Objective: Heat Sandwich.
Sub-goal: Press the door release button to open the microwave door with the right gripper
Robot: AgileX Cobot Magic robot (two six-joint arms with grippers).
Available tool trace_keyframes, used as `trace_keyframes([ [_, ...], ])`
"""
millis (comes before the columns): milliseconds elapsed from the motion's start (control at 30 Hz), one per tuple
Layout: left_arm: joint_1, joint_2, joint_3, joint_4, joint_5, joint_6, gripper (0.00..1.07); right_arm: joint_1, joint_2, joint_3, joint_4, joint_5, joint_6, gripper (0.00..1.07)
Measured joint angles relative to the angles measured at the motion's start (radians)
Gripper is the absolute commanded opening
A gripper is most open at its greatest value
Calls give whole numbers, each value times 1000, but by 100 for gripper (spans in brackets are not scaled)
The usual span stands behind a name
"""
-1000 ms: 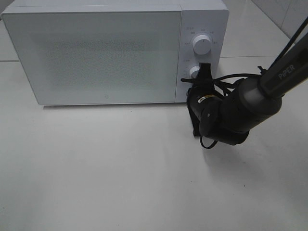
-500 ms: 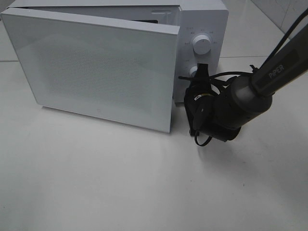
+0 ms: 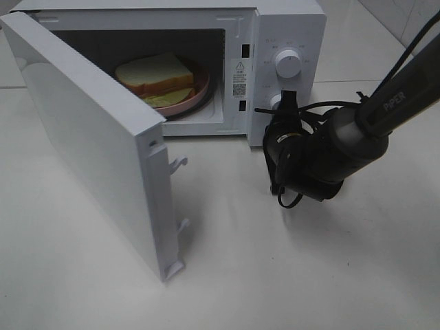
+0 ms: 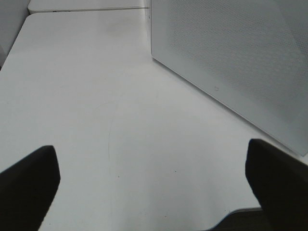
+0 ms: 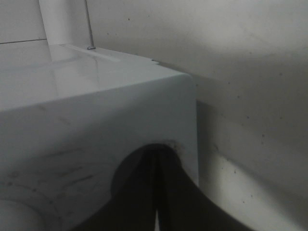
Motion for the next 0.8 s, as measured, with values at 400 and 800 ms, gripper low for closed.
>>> trace_keyframes([
  [400, 0, 0, 0, 0, 0, 0, 98, -21, -46, 23, -34, 74, -1, 0],
  [800, 0, 0, 0, 0, 0, 0, 98, -1, -88, 84, -47, 27, 8, 0],
])
